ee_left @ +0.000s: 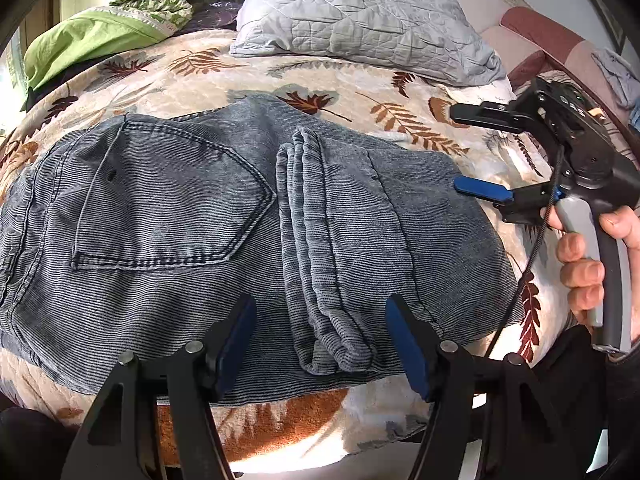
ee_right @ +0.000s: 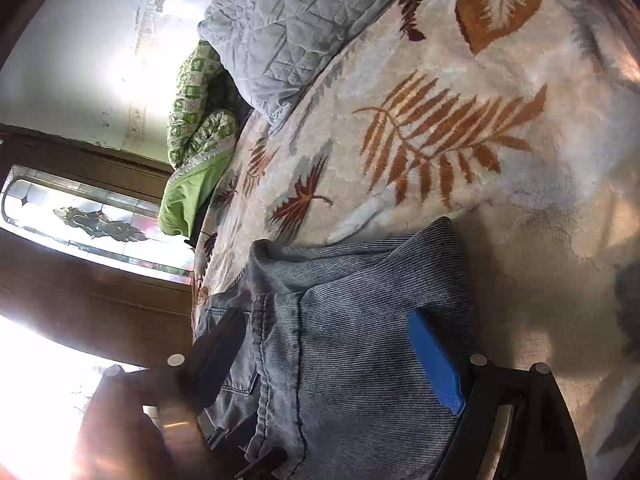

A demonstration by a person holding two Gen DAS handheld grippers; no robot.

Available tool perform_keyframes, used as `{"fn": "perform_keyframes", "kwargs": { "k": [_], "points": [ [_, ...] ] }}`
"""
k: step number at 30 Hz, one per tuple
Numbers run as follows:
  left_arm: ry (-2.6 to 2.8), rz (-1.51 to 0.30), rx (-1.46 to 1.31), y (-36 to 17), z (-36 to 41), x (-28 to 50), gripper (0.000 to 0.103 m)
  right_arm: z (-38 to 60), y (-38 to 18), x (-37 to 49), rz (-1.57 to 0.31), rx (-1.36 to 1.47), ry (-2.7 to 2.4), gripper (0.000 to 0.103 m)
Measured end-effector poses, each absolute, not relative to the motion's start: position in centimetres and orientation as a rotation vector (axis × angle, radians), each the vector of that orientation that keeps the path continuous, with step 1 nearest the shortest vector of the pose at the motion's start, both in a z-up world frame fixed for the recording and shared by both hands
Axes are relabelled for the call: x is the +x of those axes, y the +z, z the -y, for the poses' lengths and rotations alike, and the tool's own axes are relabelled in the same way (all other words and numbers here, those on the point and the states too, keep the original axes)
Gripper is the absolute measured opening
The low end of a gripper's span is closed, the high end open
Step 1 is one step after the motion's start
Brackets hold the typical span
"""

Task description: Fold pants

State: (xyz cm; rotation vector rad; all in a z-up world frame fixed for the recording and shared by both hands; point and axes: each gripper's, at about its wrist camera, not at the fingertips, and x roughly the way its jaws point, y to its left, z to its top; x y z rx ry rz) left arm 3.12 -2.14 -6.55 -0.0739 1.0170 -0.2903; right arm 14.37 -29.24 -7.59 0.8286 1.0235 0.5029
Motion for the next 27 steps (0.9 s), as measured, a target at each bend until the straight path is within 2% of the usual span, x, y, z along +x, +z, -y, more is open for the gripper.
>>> {"fn": "perform_keyframes", "kwargs": {
  "k": [6, 12, 14, 20, 27],
  "points": [
    [-0.267, -0.996, -0.11, -5.5, 0.9, 2.5, 0.068, 27.8, -4.9, 9.4, -1.005, 0.751, 0.56, 0.085],
    [-0.216, -0.968, -0.213, -4.8, -2.1, 1.7, 0.068, 26.7, -7.8, 5.4, -1.051, 0.681, 0.551, 0.085],
    [-0.195, -0.955, -0.266, -4.5, -3.6, 1.4, 0.068, 27.0, -9.2, 5.2, -1.04, 0.708, 0.553, 0.086],
    [-0.071, -0.831, -0.43, -3.3, -9.6, -0.3, 0.073, 27.0, -7.4, 4.1, -0.932, 0.71, 0.605, 0.086],
    [0.081, -0.775, -0.694, -3.4, -16.8, -1.6, 0.073, 26.1, -7.7, 3.7, -0.929, 0.664, 0.603, 0.086]
  ]
}}
